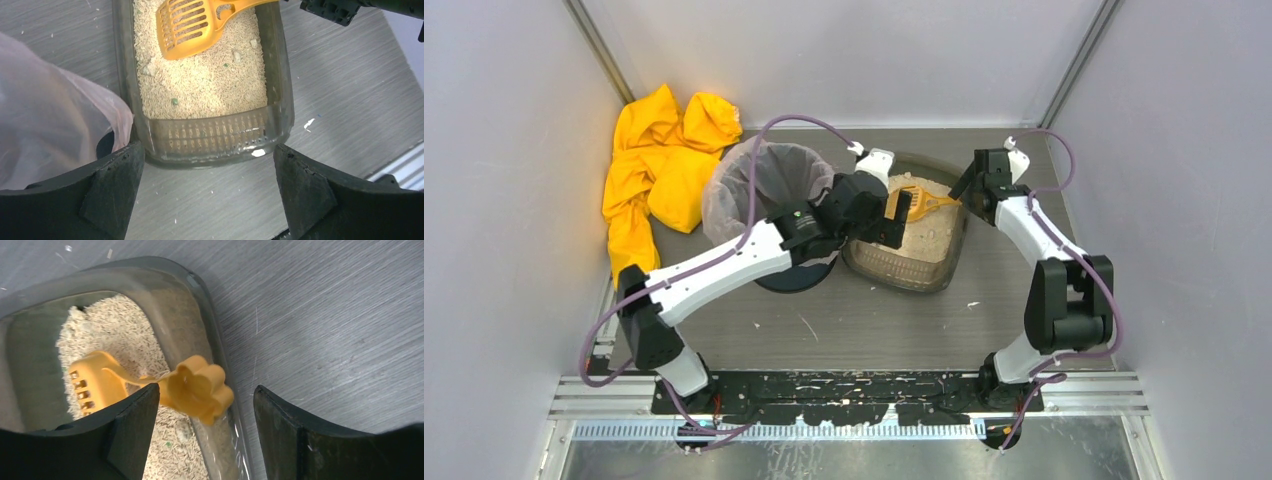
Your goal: Clean the litter box
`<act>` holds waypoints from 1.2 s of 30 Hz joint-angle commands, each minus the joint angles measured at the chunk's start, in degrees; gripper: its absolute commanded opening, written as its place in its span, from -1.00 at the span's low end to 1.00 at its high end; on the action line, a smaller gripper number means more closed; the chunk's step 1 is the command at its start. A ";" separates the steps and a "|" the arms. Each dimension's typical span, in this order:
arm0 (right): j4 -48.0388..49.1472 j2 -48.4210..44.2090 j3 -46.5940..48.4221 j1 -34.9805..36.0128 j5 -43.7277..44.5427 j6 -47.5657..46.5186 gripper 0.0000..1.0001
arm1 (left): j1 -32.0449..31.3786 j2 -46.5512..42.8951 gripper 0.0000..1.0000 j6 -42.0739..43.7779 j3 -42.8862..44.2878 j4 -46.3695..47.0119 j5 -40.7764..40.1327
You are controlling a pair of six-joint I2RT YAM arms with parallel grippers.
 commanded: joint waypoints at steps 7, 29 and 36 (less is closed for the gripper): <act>4.19 4.80 4.25 -0.49 -2.49 0.46 0.29 | 0.03 6.36 0.99 3.66 0.44 7.76 -2.19; -4.43 -12.79 -8.29 6.11 -2.68 -3.64 0.75 | 3.26 20.21 0.99 -1.54 -11.20 19.39 4.97; -7.41 -13.42 -9.46 7.18 -2.41 -3.87 0.75 | 0.15 21.77 0.96 -4.76 -11.75 20.31 7.95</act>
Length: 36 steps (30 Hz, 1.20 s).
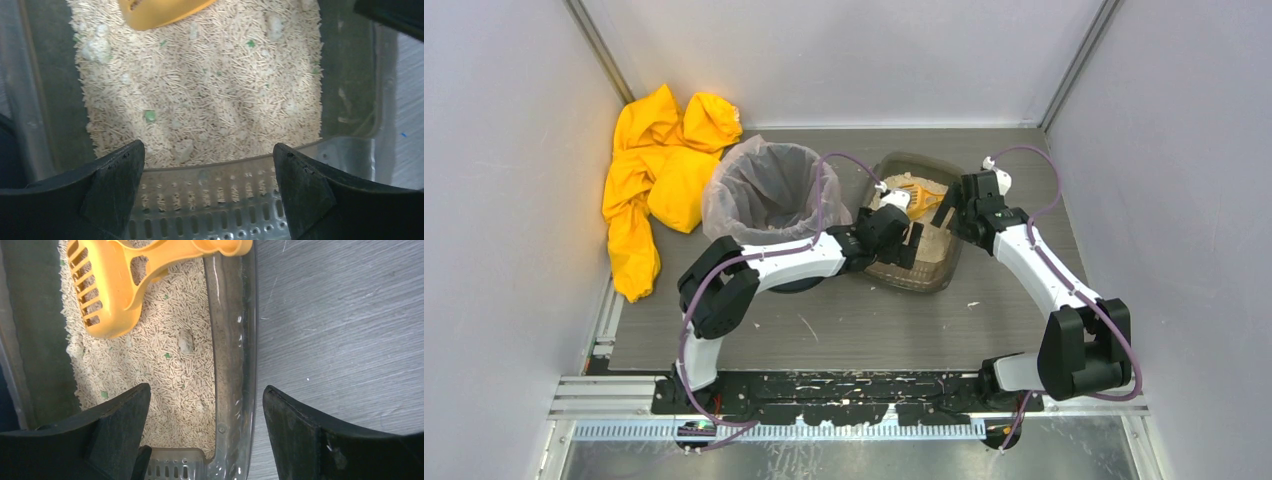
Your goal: Clean the litter box
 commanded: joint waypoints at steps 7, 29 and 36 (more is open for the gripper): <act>-2.43 -4.60 -3.31 1.16 3.41 -0.52 0.75 | -5.95 2.45 0.90 -8.61 -1.20 -1.31 10.19; -9.85 -3.26 -6.40 4.03 9.43 5.29 -0.28 | -8.67 -13.44 0.93 -2.79 -2.61 -10.28 -3.46; -12.25 -4.92 -6.60 1.52 12.79 6.72 -0.21 | -7.92 -16.81 0.94 -1.11 -3.31 -10.35 -4.23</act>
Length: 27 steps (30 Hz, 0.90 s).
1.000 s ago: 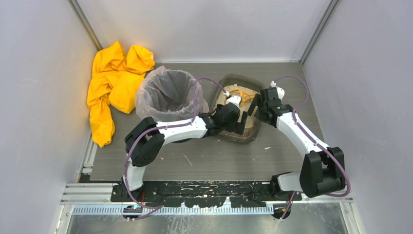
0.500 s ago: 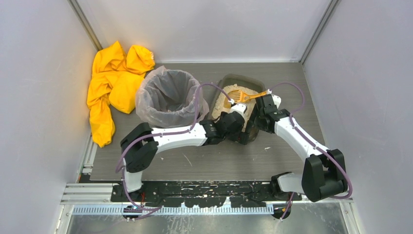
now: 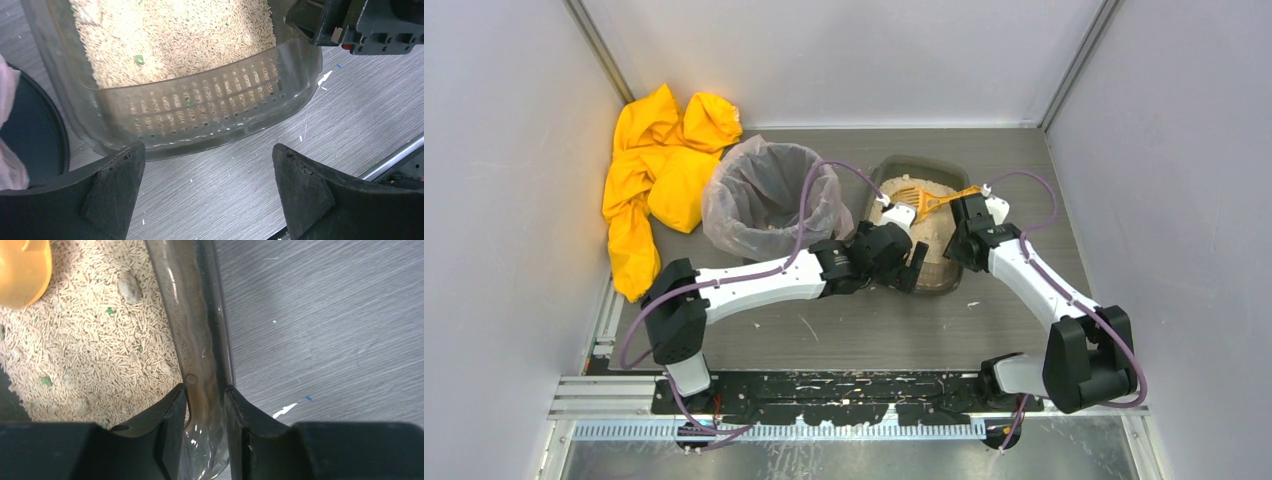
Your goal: Clean the litter box
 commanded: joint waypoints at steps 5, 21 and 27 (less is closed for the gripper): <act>-5.22 -2.31 0.06 -5.70 5.98 1.77 -0.09 | 1.49 -6.66 0.94 2.28 -2.21 0.16 -2.14; 5.52 -7.68 5.73 -8.26 -1.66 -2.35 0.57 | 3.95 -12.58 0.98 2.29 -6.86 0.27 -2.53; 5.10 5.51 18.23 -8.90 -1.62 -3.84 0.37 | 3.97 -13.74 0.98 1.24 -7.91 0.31 -2.08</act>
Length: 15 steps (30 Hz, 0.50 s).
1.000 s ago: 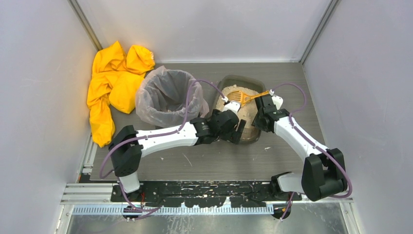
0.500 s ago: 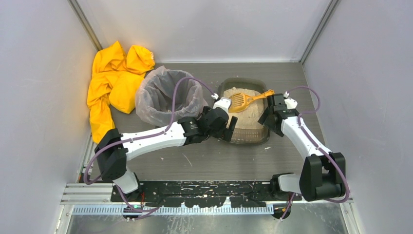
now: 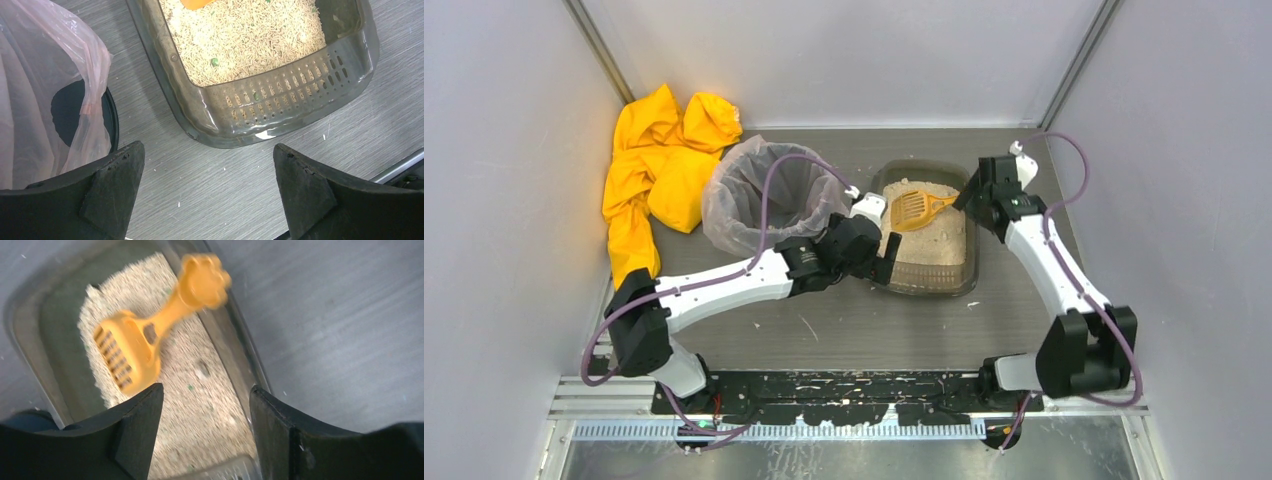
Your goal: Clean the litter box
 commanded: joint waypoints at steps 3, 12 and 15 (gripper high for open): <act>6.52 10.81 10.71 -1.78 -2.07 -2.41 0.36 | 0.08 -5.62 0.97 -0.87 -2.63 2.46 0.58; 10.46 17.42 12.82 -5.97 -7.82 -3.61 0.35 | 0.09 -10.96 0.96 -0.30 -7.10 2.73 -2.23; 12.01 18.43 13.00 -6.76 -8.65 -4.42 0.35 | 0.10 -11.15 0.96 -0.22 -7.33 2.79 -2.28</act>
